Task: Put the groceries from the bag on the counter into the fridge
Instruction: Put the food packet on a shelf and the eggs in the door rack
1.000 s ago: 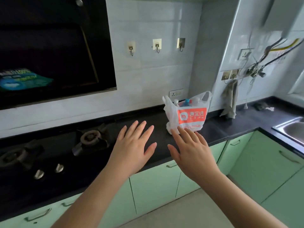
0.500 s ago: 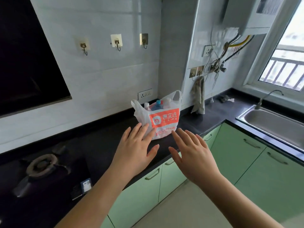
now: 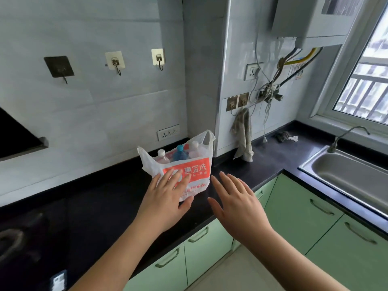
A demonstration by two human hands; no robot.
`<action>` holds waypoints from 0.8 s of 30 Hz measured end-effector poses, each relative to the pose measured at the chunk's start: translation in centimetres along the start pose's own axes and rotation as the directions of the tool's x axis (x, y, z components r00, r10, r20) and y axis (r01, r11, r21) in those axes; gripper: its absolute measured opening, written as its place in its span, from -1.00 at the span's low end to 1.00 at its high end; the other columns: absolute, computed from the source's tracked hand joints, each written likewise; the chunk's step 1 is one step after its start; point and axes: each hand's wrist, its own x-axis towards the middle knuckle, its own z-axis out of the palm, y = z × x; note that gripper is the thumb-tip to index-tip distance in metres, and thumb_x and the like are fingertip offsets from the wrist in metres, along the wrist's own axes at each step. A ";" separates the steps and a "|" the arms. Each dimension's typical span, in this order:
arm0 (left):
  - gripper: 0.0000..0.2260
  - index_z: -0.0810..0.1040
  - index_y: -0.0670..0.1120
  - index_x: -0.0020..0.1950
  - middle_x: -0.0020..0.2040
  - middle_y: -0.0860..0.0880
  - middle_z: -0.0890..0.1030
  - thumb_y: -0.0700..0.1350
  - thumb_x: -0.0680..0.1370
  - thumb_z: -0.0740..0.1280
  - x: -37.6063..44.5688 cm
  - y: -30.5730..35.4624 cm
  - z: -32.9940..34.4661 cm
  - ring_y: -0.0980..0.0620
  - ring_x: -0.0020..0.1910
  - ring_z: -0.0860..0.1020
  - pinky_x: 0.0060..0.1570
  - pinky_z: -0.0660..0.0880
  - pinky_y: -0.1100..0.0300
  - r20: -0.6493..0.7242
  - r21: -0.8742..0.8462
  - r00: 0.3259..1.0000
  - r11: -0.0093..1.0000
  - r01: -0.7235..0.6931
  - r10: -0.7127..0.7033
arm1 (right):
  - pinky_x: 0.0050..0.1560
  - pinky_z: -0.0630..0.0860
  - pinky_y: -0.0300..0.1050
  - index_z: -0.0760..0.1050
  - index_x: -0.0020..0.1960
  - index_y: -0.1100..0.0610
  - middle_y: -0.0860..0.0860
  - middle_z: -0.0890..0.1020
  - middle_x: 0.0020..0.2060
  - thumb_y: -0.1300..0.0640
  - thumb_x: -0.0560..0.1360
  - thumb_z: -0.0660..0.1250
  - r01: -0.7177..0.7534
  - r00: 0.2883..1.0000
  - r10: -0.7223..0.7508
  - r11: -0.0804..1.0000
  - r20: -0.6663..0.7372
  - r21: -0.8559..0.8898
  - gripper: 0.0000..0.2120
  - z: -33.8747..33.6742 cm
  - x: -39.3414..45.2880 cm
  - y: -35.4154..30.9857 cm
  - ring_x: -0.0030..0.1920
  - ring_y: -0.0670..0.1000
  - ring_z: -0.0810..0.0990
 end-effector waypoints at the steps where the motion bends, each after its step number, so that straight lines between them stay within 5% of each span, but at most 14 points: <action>1: -0.22 -0.04 0.10 0.62 0.63 0.01 0.08 0.37 0.45 -0.38 0.7 0.0 0.4 0.00 0.61 -0.06 0.56 -0.08 -0.06 0.008 0.005 1.000 1.000 0.012 -0.012 | 0.33 0.38 0.05 0.40 0.42 0.05 0.05 0.53 0.33 -0.24 0.57 -0.04 0.013 1.000 -0.013 1.000 0.011 0.000 -0.41 0.5 0.8 0.6 0.33 0.11 0.49; 7: -0.26 -0.01 0.11 0.62 0.62 0.02 0.10 0.35 0.48 -0.33 3.5 -1.0 2.2 0.00 0.61 -0.04 0.56 -0.09 -0.03 0.022 -0.005 0.998 0.998 0.062 -0.062 | 0.46 0.05 -0.02 0.13 0.55 0.01 0.03 0.26 0.52 -0.29 0.55 -0.18 0.090 0.994 -0.095 0.992 0.055 0.089 -0.33 3.3 5.3 1.9 0.53 0.08 0.17; 13: -0.27 -0.12 0.09 0.62 0.64 0.00 -0.02 0.33 0.48 -0.34 6.2 -4.3 3.4 -0.01 0.61 -0.12 0.47 -0.26 0.03 0.024 0.034 0.997 0.997 0.071 -0.071 | 0.34 0.31 0.09 0.42 0.40 0.06 0.06 0.52 0.35 -0.25 0.57 -0.06 0.114 0.991 -0.118 0.992 0.069 0.054 -0.40 5.8 10.9 0.6 0.38 0.13 0.45; 20: -0.39 -0.14 0.07 0.62 0.64 -0.01 -0.09 0.27 0.64 -0.07 9.5 -7.5 6.3 -0.02 0.60 -0.18 0.49 -0.28 -0.02 0.083 0.015 0.995 0.998 0.053 -0.054 | 0.46 0.05 0.04 0.19 0.52 -0.02 0.00 0.28 0.51 -0.34 0.51 -0.39 0.150 0.980 -0.155 0.987 0.122 0.052 -0.22 8.7 15.6 -0.8 0.52 0.10 0.20; 24: -0.39 -0.21 0.07 0.61 0.64 -0.02 -0.08 0.24 0.65 -0.05 12.2 -9.1 7.9 -0.03 0.61 -0.16 0.55 -0.17 -0.06 0.059 -0.008 0.998 0.999 0.037 -0.036 | 0.46 0.12 0.05 0.25 0.51 0.00 0.03 0.34 0.48 -0.28 0.57 -0.26 0.108 0.982 -0.111 0.994 0.151 0.027 -0.33 10.2 17.5 -0.7 0.50 0.10 0.24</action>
